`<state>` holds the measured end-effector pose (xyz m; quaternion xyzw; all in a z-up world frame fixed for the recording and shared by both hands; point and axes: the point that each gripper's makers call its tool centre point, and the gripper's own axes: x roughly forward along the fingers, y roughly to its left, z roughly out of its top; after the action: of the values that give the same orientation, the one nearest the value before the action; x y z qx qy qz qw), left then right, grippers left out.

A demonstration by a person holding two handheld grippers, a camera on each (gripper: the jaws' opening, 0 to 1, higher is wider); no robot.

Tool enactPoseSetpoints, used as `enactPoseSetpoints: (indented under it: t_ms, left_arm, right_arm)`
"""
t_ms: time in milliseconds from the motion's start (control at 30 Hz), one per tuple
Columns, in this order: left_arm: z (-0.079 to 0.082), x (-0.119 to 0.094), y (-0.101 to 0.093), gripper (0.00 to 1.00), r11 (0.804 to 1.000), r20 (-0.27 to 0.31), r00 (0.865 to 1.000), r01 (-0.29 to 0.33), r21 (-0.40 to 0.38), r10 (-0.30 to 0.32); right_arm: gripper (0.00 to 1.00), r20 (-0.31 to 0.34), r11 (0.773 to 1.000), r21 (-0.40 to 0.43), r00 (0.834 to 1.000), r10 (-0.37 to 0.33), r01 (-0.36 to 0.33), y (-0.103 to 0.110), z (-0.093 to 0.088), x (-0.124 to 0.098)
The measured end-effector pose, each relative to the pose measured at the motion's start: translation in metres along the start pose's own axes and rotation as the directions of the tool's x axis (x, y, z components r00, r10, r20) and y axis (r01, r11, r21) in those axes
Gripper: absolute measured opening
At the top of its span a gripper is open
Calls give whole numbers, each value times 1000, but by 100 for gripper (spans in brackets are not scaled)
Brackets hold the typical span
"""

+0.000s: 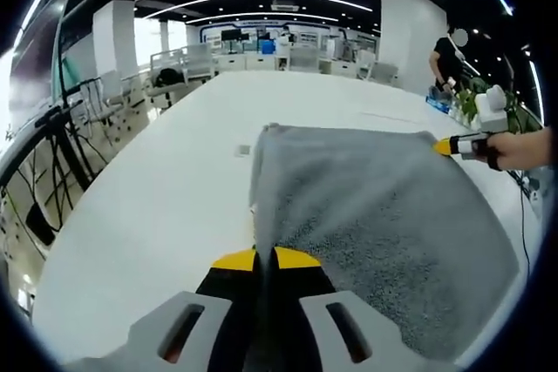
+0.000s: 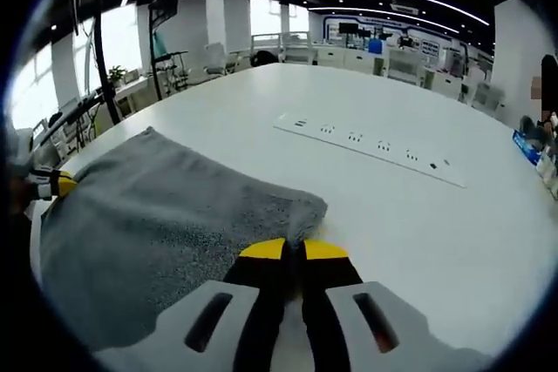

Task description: Fold the towel on the table until its edges align and the towel forms a compact rectangular stack.

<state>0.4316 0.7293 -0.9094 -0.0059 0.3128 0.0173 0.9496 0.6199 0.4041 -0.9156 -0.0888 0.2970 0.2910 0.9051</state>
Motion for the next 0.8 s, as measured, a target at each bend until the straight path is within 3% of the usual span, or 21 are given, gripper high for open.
enactPoseSetpoints:
  t_ms: [200,800]
  left_arm:
    - [-3,-1,-17,5,999,-6,999,40,25,-39]
    - [-5,0,-106,5,981,-19,988,155,120,-154]
  right_arm:
    - [3,-4,1000,1,1000,-18,18,-13,-4,-8]
    - [4,-35,994,45,995,-94,96,-89,-33,-48]
